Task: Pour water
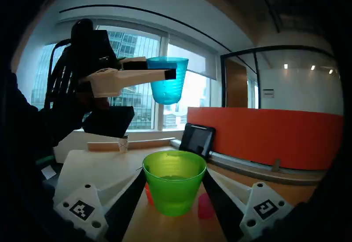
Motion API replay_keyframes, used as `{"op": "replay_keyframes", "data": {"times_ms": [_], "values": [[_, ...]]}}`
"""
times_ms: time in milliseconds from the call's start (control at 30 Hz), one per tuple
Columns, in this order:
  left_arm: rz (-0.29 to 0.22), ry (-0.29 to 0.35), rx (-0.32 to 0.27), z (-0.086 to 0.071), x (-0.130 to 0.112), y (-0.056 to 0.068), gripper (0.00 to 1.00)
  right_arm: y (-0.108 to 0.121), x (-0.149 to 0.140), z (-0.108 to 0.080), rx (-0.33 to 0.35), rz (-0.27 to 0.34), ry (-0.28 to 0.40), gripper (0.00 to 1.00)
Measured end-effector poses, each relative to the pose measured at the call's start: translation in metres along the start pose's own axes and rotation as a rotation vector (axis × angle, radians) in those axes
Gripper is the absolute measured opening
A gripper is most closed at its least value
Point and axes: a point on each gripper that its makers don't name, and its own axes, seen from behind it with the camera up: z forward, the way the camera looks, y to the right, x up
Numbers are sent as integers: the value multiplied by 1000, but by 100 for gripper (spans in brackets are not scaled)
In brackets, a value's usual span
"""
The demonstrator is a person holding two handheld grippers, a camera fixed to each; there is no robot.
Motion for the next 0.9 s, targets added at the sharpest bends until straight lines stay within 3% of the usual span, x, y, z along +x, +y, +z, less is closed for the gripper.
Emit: {"op": "replay_keyframes", "data": {"times_ms": [333,667,767,900], "values": [[-201,-54,-60,-5,-12,5,87,0,2,-3,-5,-6,6,89],[-362,-94,-125,-9,-26,11,88,-1,4,-4,-7,-12,9,89],[-400,-96,-138,-8,-30,12,88,0,4,-3,-9,-13,9,89],[-404,-97,-126,-8,-37,8,88,1,4,-4,-11,-10,7,89]]}}
